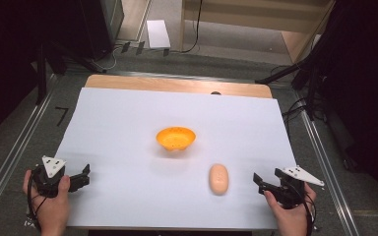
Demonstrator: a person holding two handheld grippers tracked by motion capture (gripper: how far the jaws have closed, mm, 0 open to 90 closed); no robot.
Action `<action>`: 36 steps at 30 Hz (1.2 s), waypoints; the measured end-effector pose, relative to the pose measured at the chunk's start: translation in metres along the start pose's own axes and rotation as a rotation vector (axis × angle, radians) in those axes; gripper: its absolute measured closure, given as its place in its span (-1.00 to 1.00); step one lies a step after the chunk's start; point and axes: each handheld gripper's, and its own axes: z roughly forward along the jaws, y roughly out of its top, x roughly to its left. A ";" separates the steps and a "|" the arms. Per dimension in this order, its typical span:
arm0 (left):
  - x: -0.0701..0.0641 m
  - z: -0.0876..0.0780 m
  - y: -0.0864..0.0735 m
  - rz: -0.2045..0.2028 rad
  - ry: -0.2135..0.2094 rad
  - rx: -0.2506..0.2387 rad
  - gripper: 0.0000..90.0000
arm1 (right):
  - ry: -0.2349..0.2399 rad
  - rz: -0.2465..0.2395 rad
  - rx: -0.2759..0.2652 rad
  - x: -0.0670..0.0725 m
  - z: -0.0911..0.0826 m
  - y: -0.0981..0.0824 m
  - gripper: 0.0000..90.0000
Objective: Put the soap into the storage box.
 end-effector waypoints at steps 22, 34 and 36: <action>-0.003 -0.001 -0.001 0.033 0.005 -0.013 -1.00 | 0.082 -0.025 0.071 0.070 0.023 0.002 -0.26; -0.006 -0.001 0.000 0.055 0.022 -0.001 -1.00 | 0.089 0.017 0.108 0.090 0.038 0.001 -0.31; -0.006 -0.001 0.000 0.058 0.021 -0.001 -1.00 | 0.083 0.025 0.120 0.093 0.041 0.000 -0.34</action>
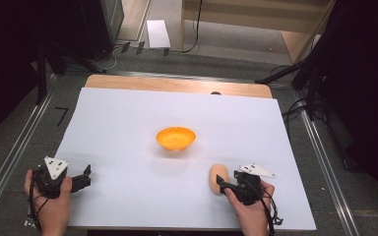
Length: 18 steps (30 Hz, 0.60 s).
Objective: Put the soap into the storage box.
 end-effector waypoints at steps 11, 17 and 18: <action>-0.003 0.001 0.000 0.021 0.009 0.000 -1.00 | -0.052 0.009 0.021 0.016 0.019 -0.003 -0.42; -0.003 0.001 0.000 0.029 0.010 0.004 -1.00 | -0.084 -0.006 0.012 0.021 0.026 -0.006 -0.39; -0.003 0.001 0.000 0.030 0.010 0.004 -1.00 | -0.088 -0.009 0.012 0.022 0.027 -0.006 -0.39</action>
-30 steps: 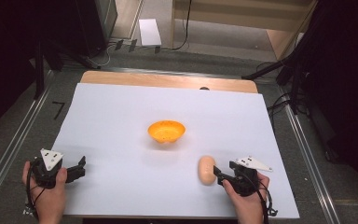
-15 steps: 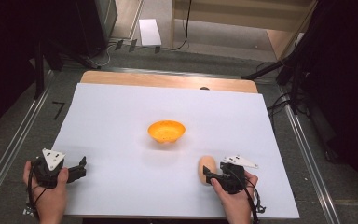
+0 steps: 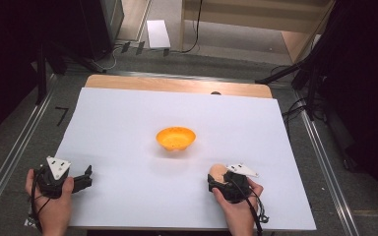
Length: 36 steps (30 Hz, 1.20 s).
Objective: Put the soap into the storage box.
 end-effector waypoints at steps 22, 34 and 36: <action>-0.001 0.000 0.000 0.009 -0.004 0.004 -1.00 | -0.028 -0.130 -0.019 0.002 0.002 -0.009 -0.28; -0.001 0.001 0.000 0.011 -0.008 0.008 -1.00 | 0.062 -0.196 -0.005 -0.008 0.000 -0.006 -0.23; -0.001 0.001 0.000 0.012 -0.009 0.007 -1.00 | 0.101 -0.226 0.006 -0.012 0.000 -0.003 -0.23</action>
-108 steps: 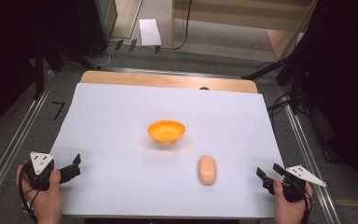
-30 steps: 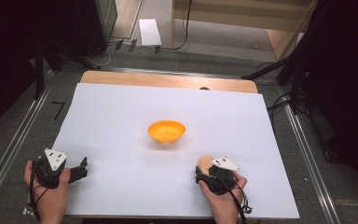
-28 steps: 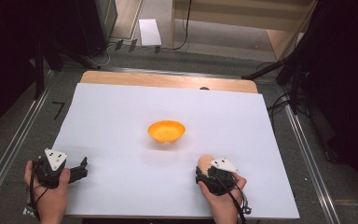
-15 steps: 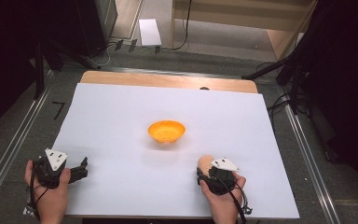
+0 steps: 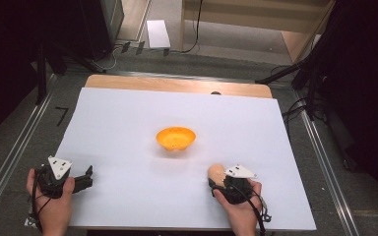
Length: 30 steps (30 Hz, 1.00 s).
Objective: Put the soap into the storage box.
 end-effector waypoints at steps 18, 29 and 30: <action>0.005 0.000 0.000 -0.043 -0.016 -0.005 -1.00 | 0.207 -0.351 0.048 -0.026 -0.001 0.042 -0.23; 0.006 -0.001 0.000 -0.051 -0.020 -0.005 -1.00 | 0.289 -0.495 0.066 -0.030 0.013 0.072 -0.23; 0.006 -0.001 -0.001 -0.053 -0.024 -0.008 -1.00 | 0.293 -0.504 0.067 -0.030 0.013 0.074 -0.23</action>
